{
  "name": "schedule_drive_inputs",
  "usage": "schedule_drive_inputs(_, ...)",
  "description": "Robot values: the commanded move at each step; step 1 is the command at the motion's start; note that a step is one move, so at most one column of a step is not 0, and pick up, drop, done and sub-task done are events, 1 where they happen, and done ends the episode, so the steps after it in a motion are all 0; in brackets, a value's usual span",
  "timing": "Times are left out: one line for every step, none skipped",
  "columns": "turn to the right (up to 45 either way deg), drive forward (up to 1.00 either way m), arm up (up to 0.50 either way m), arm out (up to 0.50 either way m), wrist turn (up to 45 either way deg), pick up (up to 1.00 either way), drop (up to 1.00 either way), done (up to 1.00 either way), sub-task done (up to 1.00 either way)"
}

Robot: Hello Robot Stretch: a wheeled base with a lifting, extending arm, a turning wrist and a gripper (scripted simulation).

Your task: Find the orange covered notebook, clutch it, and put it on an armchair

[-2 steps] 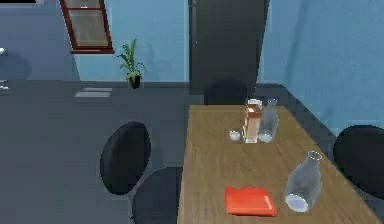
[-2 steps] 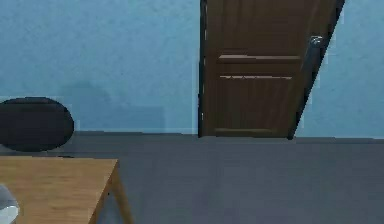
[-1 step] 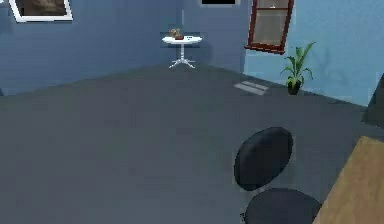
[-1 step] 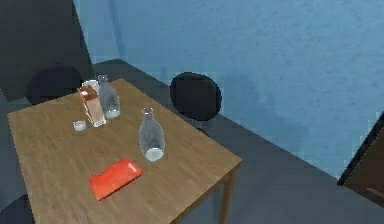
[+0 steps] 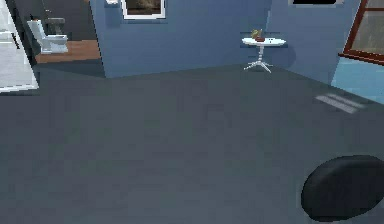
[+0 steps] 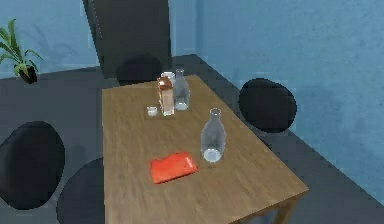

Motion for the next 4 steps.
schedule_drive_inputs(0.0, 0.0, 0.5, 0.0, 0.0, 0.0, 0.0, 0.0, 0.0)
schedule_drive_inputs(0.0, 0.0, 0.34, 0.0, 0.0, 0.0, 0.0, 0.0, 0.0)
schedule_drive_inputs(0.0, 0.0, 0.0, 0.26, 0.0, 0.0, 0.0, 0.0, 0.0)
schedule_drive_inputs(0.0, 0.0, 0.0, 0.0, 45.0, 0.0, 0.0, 0.0, 0.0)
